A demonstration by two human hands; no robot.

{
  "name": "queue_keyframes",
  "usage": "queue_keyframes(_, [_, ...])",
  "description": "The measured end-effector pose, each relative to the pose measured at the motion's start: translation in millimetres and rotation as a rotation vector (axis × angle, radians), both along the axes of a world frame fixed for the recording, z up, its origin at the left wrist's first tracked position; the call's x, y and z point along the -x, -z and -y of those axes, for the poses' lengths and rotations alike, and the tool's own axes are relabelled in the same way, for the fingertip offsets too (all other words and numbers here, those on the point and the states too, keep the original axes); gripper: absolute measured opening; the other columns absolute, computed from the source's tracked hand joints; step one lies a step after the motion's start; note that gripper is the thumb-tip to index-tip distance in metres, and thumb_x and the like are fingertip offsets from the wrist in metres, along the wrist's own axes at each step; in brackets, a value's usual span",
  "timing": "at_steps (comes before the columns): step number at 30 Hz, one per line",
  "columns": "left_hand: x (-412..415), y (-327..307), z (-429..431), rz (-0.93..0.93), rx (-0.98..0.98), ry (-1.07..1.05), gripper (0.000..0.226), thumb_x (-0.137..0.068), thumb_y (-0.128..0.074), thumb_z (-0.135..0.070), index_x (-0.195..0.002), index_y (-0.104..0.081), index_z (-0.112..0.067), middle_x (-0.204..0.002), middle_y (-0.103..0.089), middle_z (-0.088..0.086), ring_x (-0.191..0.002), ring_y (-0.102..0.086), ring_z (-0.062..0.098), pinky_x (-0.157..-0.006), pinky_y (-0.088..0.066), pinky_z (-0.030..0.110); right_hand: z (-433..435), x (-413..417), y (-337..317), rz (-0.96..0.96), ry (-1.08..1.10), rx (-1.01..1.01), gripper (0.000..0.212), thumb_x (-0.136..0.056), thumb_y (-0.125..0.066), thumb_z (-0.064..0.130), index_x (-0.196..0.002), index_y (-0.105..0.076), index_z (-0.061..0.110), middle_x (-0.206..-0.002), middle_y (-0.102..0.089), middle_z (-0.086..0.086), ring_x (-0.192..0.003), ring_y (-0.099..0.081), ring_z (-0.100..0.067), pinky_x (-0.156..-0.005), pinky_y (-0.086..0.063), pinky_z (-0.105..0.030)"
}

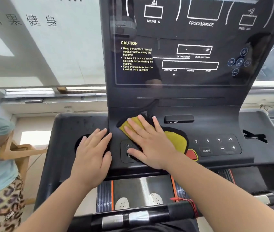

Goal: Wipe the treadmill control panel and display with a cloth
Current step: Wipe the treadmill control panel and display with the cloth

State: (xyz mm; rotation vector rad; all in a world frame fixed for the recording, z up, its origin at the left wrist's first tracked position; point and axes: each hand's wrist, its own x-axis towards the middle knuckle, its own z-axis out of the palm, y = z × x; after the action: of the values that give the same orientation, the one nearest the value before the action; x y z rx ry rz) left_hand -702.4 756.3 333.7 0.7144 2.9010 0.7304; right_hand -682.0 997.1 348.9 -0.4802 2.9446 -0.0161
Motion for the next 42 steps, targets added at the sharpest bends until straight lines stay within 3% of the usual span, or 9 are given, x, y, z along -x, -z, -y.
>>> queue_keyframes(6, [0, -1, 1, -0.047, -0.021, -0.065, 0.057, -0.092, -0.030, -0.031, -0.136, -0.063, -0.017, -0.149, -0.052, 0.010, -0.145, -0.037, 0.035, -0.116, -0.024, 0.065, 34, -44, 6, 0.039, -0.097, 0.079, 0.083, -0.099, -0.023, 0.073, -0.164, -0.010, 0.023, -0.172, 0.000, 0.003, -0.159, 0.010, -0.022, -0.125, 0.007, -0.054])
queue_keyframes(10, [4, -2, -3, -0.069, -0.048, -0.085, 0.055, -0.092, -0.030, -0.032, -0.127, -0.070, -0.017, -0.147, -0.054, 0.011, -0.146, -0.036, 0.035, -0.116, -0.021, 0.066, 19, -59, 8, 0.073, -0.171, 0.055, 0.078, -0.100, -0.022, 0.072, -0.164, -0.007, 0.028, -0.172, 0.001, 0.007, -0.158, 0.010, -0.019, -0.125, 0.010, -0.052])
queue_keyframes(15, [10, -5, 1, -0.035, -0.067, -0.109, 0.057, -0.091, -0.028, -0.035, -0.126, -0.071, -0.022, -0.150, -0.050, 0.009, -0.148, -0.029, 0.033, -0.119, -0.016, 0.064, -17, -15, -2, 0.030, 0.088, -0.018, 0.078, -0.099, -0.015, 0.071, -0.164, -0.015, 0.028, -0.173, -0.004, 0.006, -0.159, 0.002, -0.024, -0.125, -0.006, -0.062])
queue_keyframes(17, [6, -5, 2, -0.049, -0.038, -0.101, 0.057, -0.091, -0.028, -0.035, -0.129, -0.069, -0.023, -0.151, -0.049, 0.009, -0.149, -0.028, 0.033, -0.118, -0.015, 0.065, -6, -13, 0, 0.025, 0.157, -0.017, 0.084, -0.097, -0.014, 0.076, -0.165, -0.012, 0.026, -0.173, 0.000, 0.003, -0.159, 0.005, -0.027, -0.125, -0.005, -0.062])
queue_keyframes(22, [-1, -3, -3, -0.121, -0.040, -0.143, 0.053, -0.089, -0.035, -0.032, -0.126, -0.067, -0.013, -0.141, -0.056, 0.014, -0.137, -0.044, 0.039, -0.111, -0.030, 0.062, 56, -37, 4, 0.053, 0.007, 0.089, 0.095, -0.092, -0.016, 0.082, -0.165, -0.007, 0.021, -0.173, 0.003, 0.001, -0.158, 0.013, -0.025, -0.126, 0.007, -0.057])
queue_keyframes(27, [-2, -8, -18, -0.240, -0.080, -0.017, 0.054, -0.083, -0.045, -0.029, -0.127, -0.063, -0.004, -0.123, -0.061, 0.015, -0.112, -0.055, 0.039, -0.096, -0.040, 0.051, 29, -58, 4, 0.072, -0.092, 0.130, 0.085, -0.097, -0.025, 0.075, -0.164, -0.007, 0.027, -0.172, 0.001, 0.007, -0.159, 0.011, -0.019, -0.126, 0.012, -0.052])
queue_keyframes(32, [-7, -9, -50, -0.211, -0.054, 0.083, 0.050, -0.084, -0.047, -0.031, -0.123, -0.065, -0.007, -0.124, -0.061, 0.011, -0.117, -0.054, 0.037, -0.098, -0.040, 0.051, -47, -66, -2, 0.059, 0.274, 0.035, 0.087, -0.092, 0.003, 0.079, -0.164, -0.003, 0.031, -0.172, 0.007, 0.010, -0.158, 0.011, -0.019, -0.126, -0.001, -0.058])
queue_keyframes(38, [-7, -7, -56, -0.152, 0.001, 0.068, 0.050, -0.084, -0.046, -0.034, -0.124, -0.064, -0.011, -0.127, -0.058, 0.008, -0.123, -0.048, 0.035, -0.102, -0.036, 0.051, -79, -76, -6, 0.085, 0.579, 0.043, 0.101, -0.080, 0.019, 0.084, -0.164, 0.005, 0.030, -0.170, 0.014, 0.009, -0.158, 0.014, -0.022, -0.126, 0.008, -0.054])
queue_keyframes(42, [-8, -7, -58, -0.160, 0.018, 0.068, 0.050, -0.084, -0.046, -0.035, -0.123, -0.064, -0.011, -0.127, -0.059, 0.009, -0.123, -0.049, 0.035, -0.102, -0.035, 0.050, -48, -67, -12, 0.145, 0.441, 0.064, 0.106, -0.077, 0.016, 0.087, -0.164, 0.003, 0.026, -0.171, 0.013, 0.006, -0.158, 0.016, -0.026, -0.125, 0.006, -0.061])
